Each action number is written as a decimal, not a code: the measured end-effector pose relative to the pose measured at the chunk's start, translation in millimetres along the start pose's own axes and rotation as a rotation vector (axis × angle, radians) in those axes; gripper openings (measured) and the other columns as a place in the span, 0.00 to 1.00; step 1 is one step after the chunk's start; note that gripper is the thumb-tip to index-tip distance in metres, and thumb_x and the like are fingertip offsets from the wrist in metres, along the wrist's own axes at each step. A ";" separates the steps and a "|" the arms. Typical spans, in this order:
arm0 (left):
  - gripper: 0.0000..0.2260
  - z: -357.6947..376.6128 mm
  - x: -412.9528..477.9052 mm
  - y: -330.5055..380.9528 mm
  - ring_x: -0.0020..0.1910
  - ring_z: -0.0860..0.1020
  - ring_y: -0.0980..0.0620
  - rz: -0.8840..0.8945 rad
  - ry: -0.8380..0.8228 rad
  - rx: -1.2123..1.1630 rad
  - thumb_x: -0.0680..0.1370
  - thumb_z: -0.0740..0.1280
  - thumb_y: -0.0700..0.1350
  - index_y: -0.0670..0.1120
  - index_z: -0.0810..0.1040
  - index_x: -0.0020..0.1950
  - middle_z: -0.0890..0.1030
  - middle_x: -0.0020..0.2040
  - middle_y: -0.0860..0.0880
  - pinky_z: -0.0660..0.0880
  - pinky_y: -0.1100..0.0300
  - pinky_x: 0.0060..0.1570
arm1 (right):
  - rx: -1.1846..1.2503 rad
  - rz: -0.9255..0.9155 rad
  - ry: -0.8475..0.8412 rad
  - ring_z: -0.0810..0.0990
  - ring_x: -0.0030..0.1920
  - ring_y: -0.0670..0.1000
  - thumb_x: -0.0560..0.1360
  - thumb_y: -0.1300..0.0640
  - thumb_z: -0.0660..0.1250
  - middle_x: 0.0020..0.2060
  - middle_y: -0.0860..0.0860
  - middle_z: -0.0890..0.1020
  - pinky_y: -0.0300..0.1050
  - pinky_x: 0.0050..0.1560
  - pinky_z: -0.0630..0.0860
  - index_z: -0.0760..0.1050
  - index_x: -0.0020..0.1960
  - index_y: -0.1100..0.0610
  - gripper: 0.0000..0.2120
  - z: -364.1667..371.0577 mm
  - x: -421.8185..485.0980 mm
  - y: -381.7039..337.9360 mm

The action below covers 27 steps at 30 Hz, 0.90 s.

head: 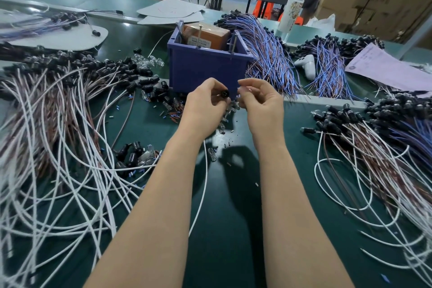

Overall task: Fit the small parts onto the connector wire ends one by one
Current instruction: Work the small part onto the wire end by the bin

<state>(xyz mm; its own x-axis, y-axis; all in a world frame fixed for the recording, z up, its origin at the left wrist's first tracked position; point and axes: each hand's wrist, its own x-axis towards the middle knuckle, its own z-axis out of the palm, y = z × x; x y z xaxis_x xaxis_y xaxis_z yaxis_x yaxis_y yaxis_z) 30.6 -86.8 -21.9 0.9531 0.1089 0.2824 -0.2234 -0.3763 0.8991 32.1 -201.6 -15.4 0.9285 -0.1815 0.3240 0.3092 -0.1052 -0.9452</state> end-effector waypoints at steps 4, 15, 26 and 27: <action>0.05 0.3 -1.3 1.6 0.45 0.80 0.53 0.021 0.015 0.033 0.75 0.67 0.40 0.47 0.77 0.49 0.82 0.42 0.53 0.76 0.64 0.47 | -0.128 0.026 -0.026 0.81 0.45 0.52 0.75 0.67 0.63 0.41 0.51 0.82 0.47 0.53 0.79 0.81 0.47 0.58 0.10 3.2 -3.2 -2.3; 0.05 -2.1 -0.5 8.8 0.48 0.80 0.53 0.038 -0.027 0.088 0.77 0.67 0.45 0.49 0.80 0.52 0.82 0.44 0.53 0.75 0.55 0.57 | -0.067 0.002 0.054 0.80 0.38 0.42 0.76 0.57 0.68 0.37 0.48 0.82 0.39 0.46 0.77 0.79 0.45 0.56 0.04 0.8 -0.4 1.5; 0.02 -4.4 -0.5 15.7 0.52 0.78 0.43 0.002 -0.139 0.147 0.80 0.62 0.45 0.48 0.74 0.49 0.80 0.45 0.50 0.72 0.46 0.58 | 0.068 0.048 -0.015 0.78 0.36 0.41 0.75 0.61 0.69 0.34 0.47 0.80 0.34 0.41 0.76 0.78 0.41 0.54 0.04 1.7 -2.0 -0.4; 0.03 -4.2 -1.0 16.2 0.53 0.77 0.43 0.002 -0.147 0.170 0.80 0.62 0.45 0.48 0.74 0.49 0.79 0.45 0.50 0.72 0.46 0.59 | 0.046 0.034 0.008 0.77 0.34 0.40 0.75 0.61 0.69 0.34 0.46 0.80 0.33 0.40 0.75 0.78 0.41 0.54 0.05 2.1 -2.1 0.2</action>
<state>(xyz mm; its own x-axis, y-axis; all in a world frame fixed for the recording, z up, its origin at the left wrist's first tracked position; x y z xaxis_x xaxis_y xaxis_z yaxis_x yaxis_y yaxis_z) 25.1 -89.1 -6.2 0.9750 -0.0227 0.2212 -0.1997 -0.5272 0.8260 30.7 -199.2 -16.4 0.9370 -0.1916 0.2920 0.2871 -0.0535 -0.9564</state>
